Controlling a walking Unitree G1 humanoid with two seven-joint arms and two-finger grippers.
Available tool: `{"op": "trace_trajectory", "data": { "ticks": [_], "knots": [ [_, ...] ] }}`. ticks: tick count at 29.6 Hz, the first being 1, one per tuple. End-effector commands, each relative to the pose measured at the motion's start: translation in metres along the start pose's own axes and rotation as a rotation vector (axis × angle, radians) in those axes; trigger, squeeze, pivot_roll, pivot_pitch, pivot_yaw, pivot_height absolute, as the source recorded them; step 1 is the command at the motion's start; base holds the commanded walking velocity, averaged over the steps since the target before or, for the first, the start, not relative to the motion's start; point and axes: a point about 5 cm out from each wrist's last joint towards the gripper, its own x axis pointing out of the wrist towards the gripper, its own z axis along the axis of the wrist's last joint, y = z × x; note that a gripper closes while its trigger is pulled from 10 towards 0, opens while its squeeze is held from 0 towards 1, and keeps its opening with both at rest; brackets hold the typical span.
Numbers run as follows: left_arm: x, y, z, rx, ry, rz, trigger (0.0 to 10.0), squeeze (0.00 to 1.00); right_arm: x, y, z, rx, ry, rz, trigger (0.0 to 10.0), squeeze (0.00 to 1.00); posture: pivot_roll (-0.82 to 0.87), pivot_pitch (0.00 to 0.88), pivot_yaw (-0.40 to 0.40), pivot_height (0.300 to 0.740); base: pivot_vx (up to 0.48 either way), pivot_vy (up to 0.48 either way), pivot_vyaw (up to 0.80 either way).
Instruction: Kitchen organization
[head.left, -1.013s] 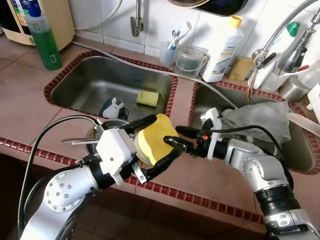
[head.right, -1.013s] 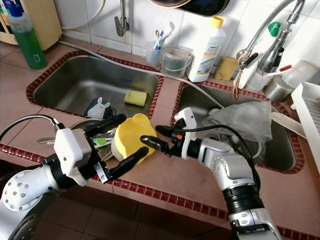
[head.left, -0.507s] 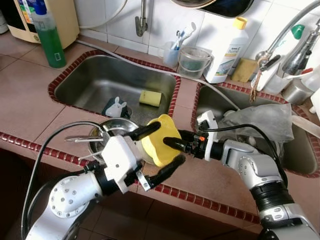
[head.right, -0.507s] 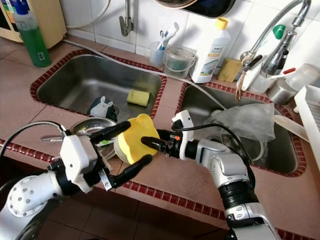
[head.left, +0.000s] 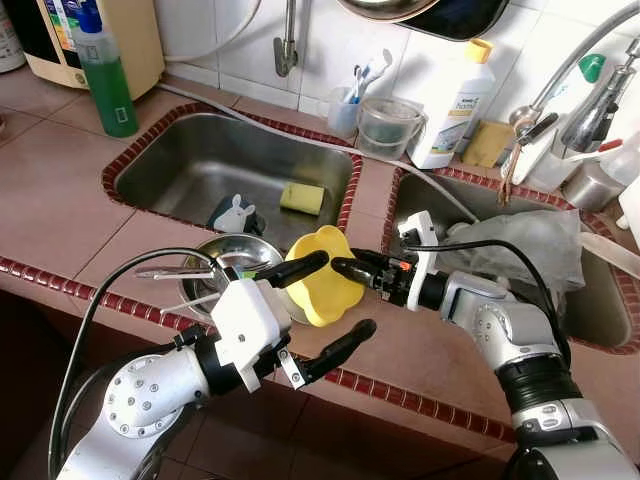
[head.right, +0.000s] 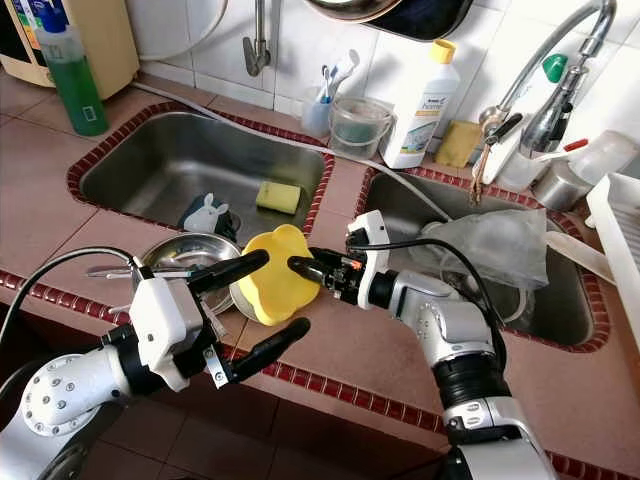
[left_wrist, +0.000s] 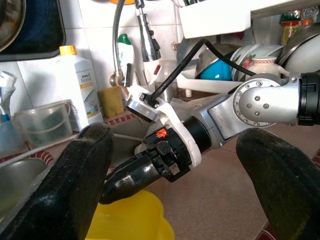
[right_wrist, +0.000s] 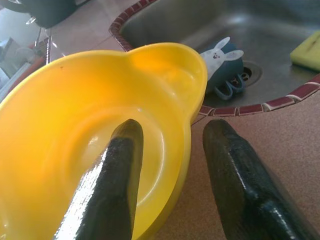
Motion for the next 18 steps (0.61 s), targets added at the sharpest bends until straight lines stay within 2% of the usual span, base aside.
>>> {"op": "trace_trajectory", "data": {
  "ticks": [1,18],
  "knots": [
    [0.0017,-0.0020,0.0019,-0.003,-0.015,-0.016,10.0,0.00,-0.0026,-0.0031,0.0044,0.007,-0.017,-0.016,0.0,0.00,0.15,0.061,-0.129,0.740,0.000,0.000,0.00],
    [0.0017,-0.0011,0.0045,-0.002,-0.024,-0.010,10.0,0.00,-0.0035,-0.0028,0.0044,0.014,-0.027,-0.010,0.0,0.00,0.16,0.068,-0.129,0.740,0.000,0.000,0.00]
  ]
}}
